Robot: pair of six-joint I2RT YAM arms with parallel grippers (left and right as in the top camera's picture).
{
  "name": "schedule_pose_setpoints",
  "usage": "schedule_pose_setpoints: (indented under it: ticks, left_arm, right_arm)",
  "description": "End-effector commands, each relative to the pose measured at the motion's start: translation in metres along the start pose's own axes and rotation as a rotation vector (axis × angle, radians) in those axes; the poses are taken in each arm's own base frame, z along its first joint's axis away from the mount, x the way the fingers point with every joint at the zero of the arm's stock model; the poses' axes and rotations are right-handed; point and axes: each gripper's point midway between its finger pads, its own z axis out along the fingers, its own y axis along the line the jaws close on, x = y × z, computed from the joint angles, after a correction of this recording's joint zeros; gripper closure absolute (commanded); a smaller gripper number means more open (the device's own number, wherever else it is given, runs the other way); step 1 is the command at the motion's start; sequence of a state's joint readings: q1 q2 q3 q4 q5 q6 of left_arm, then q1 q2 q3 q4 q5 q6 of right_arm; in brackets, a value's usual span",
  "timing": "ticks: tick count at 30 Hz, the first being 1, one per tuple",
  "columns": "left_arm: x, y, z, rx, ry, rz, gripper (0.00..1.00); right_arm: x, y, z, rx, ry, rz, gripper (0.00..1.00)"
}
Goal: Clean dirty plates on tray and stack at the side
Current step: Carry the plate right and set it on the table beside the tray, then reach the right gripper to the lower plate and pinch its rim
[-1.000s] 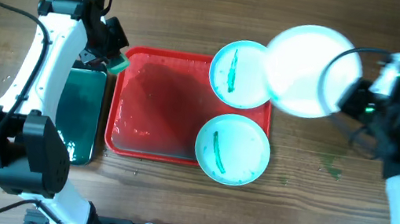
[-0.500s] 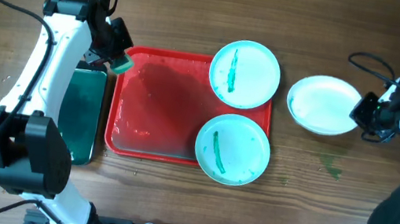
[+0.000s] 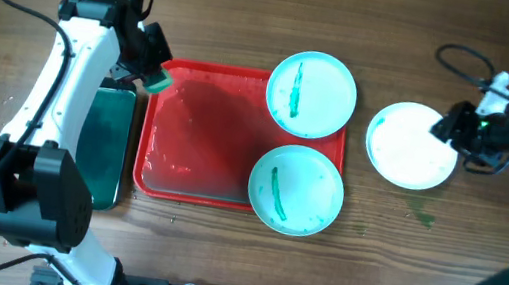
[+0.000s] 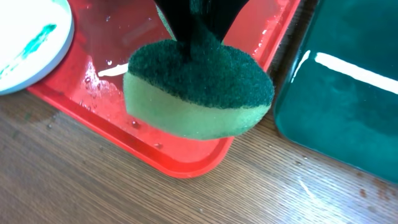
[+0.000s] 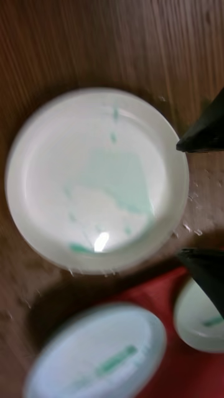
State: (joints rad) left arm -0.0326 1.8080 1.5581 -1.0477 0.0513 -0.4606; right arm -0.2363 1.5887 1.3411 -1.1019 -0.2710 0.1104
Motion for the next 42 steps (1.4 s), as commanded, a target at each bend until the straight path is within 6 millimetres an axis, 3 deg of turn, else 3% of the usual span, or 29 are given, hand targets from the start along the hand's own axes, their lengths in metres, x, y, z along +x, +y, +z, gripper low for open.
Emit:
schedule_pose_setpoints:
  ticks: [1, 5, 7, 12, 15, 17, 21, 24, 28, 31, 37, 39, 42]
  left_arm:
    - [0.005, -0.016, 0.002, 0.017, 0.006, 0.101, 0.96]
    - [0.007, -0.017, 0.002, 0.018, 0.008, 0.106, 0.96]
    - [0.007, -0.017, 0.002, 0.018, 0.008, 0.105, 0.96]
    - [0.006, -0.018, 0.002, 0.018, 0.007, 0.106, 0.96]
    - [0.007, -0.018, 0.002, 0.018, 0.008, 0.106, 0.96]
    - [0.006, -0.018, 0.002, 0.018, 0.007, 0.106, 0.96]
    - [0.006, -0.018, 0.002, 0.019, 0.005, 0.106, 0.96]
    - [0.005, -0.018, 0.002, 0.021, 0.001, 0.107, 0.96]
    - [0.003, -0.020, 0.002, 0.026, -0.008, 0.107, 0.96]
    - [0.003, -0.020, 0.002, 0.026, -0.009, 0.107, 0.96]
    - [0.002, -0.020, 0.002, 0.029, -0.012, 0.107, 0.96]
    - [0.002, -0.020, 0.002, 0.029, -0.012, 0.107, 0.96]
    - [0.002, -0.020, 0.002, 0.029, -0.012, 0.106, 0.96]
  right_arm:
    - [0.035, 0.048, -0.002, -0.093, 0.101, -0.126, 0.51]
    - [0.089, 0.066, 0.025, -0.084, 0.267, -0.213, 0.50]
    - [0.113, 0.071, 0.049, -0.078, 0.312, -0.276, 0.50]
    - [0.130, 0.077, 0.091, -0.083, 0.280, -0.375, 0.50]
    - [0.138, 0.081, 0.104, -0.092, 0.264, -0.413, 0.50]
    - [0.138, 0.072, 0.112, -0.031, 0.244, -0.407, 0.50]
    - [0.138, 0.064, 0.118, 0.006, 0.230, -0.402, 0.51]
    - [0.144, 0.065, 0.120, -0.013, 0.242, -0.377, 0.70]
    - [0.155, 0.058, 0.125, 0.000, 0.270, -0.360, 0.76]
    - [0.156, 0.057, 0.125, 0.003, 0.274, -0.347, 0.89]
    - [0.157, 0.058, 0.117, 0.012, 0.296, -0.330, 0.96]
    - [0.158, 0.073, 0.106, -0.045, 0.331, -0.328, 0.96]
    - [0.151, 0.118, 0.087, -0.153, 0.306, -0.373, 0.96]
